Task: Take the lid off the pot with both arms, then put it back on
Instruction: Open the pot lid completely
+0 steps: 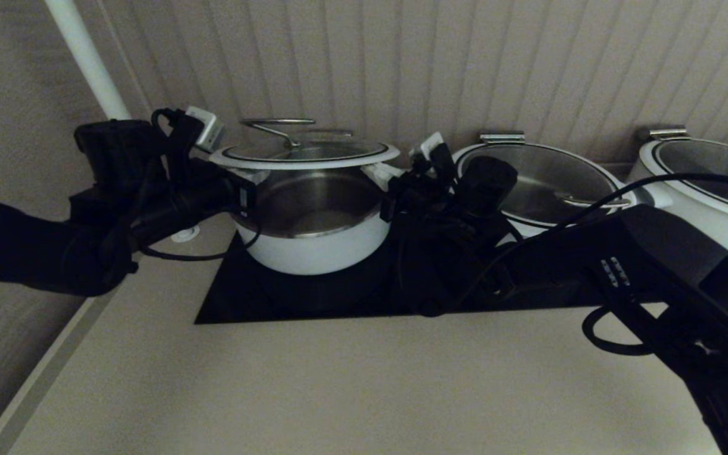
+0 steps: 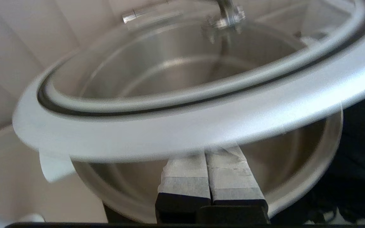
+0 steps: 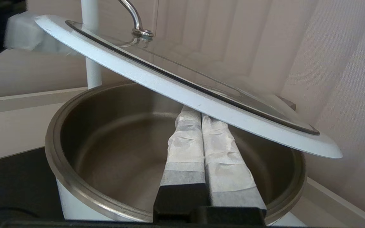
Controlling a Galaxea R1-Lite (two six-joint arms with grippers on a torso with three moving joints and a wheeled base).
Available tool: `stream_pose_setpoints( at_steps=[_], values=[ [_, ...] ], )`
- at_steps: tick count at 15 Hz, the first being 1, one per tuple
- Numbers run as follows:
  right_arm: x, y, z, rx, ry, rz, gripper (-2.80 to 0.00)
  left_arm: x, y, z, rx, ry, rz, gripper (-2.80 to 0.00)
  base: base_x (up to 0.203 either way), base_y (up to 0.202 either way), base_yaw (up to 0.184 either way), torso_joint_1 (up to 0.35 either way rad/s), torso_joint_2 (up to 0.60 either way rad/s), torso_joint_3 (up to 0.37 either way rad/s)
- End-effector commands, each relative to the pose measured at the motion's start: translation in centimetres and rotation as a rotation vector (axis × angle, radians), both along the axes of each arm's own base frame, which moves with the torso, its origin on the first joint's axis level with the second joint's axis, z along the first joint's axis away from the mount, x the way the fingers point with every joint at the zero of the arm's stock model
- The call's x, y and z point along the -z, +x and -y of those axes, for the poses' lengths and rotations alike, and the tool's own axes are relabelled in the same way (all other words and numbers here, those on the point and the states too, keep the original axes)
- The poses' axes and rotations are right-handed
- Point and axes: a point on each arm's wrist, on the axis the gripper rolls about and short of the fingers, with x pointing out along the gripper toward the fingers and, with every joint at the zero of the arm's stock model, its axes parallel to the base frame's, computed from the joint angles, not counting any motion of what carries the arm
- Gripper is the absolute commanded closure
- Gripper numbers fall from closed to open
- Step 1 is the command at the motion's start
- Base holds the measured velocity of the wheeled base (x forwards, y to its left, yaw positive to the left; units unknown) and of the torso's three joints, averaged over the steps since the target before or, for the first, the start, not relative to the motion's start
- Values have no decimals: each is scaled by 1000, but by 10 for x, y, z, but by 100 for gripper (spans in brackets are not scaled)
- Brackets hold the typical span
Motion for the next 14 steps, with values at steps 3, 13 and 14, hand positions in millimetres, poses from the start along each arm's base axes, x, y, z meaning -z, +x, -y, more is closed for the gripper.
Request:
stream_pose_setpoints(
  at_steps=[3,13,14],
  values=[
    [-1,-1,-1,-4,1,10,0,-8,11,2,0,-7,39,0,0,0,0,0,0,0],
    [14,-19,4,-10,-63,-49,0,-14,20,3,-8,-14,69,0,0,0,0,0,0,0],
    [13,-22,5,-10,-72,-48,0,-15,22,3,-13,-15,73,0,0,0,0,0,0,0]
  ],
)
